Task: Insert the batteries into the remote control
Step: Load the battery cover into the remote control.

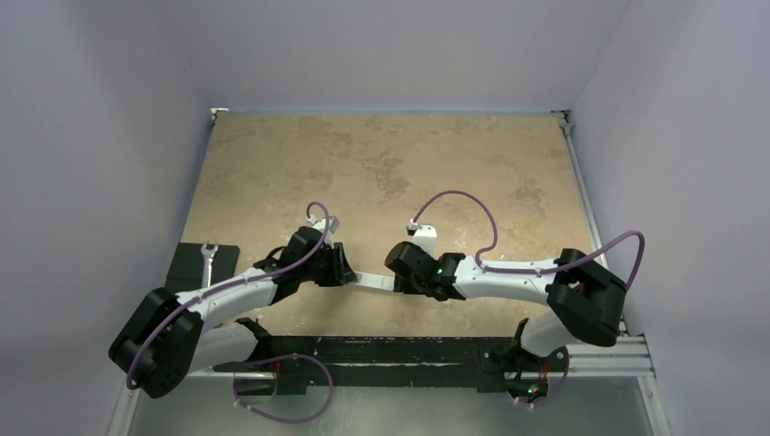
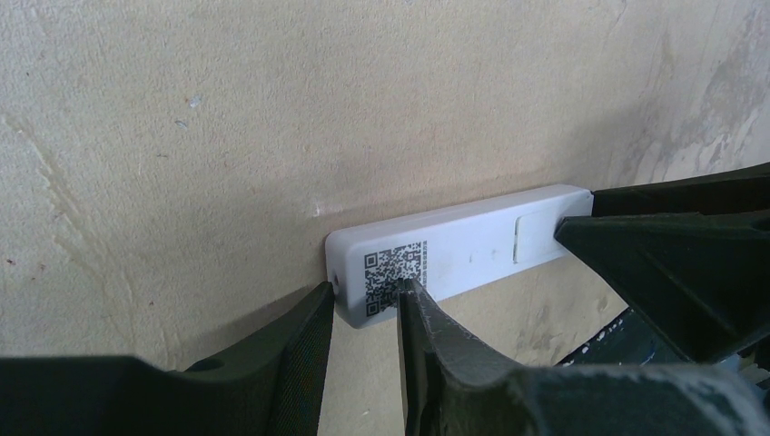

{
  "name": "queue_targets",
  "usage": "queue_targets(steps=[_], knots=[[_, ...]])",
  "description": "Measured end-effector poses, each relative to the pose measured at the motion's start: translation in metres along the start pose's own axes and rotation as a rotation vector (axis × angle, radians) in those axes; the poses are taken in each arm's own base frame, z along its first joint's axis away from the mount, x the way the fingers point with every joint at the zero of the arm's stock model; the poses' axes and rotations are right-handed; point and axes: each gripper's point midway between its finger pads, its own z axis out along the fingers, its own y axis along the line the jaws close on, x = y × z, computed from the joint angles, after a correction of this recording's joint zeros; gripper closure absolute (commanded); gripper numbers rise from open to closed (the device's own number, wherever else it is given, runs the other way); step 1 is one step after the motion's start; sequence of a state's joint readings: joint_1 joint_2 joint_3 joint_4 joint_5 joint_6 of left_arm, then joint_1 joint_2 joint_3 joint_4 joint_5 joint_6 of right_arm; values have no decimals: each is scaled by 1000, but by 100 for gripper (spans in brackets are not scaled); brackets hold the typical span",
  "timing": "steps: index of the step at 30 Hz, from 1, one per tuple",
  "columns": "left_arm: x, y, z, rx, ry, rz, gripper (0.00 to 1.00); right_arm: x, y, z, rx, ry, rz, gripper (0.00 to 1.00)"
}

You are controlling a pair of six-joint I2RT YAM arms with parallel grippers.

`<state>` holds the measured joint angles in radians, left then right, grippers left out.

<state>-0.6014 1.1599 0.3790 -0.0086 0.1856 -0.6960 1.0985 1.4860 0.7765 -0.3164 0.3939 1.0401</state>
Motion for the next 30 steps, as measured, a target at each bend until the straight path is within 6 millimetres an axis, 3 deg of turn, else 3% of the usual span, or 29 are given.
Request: queue_targets(steps=[21, 30], knots=[[1, 0, 3, 8, 12, -4, 69, 1, 3, 1, 16, 11, -22, 63], [1, 0, 3, 7, 11, -4, 68, 1, 3, 0, 32, 7, -38, 54]])
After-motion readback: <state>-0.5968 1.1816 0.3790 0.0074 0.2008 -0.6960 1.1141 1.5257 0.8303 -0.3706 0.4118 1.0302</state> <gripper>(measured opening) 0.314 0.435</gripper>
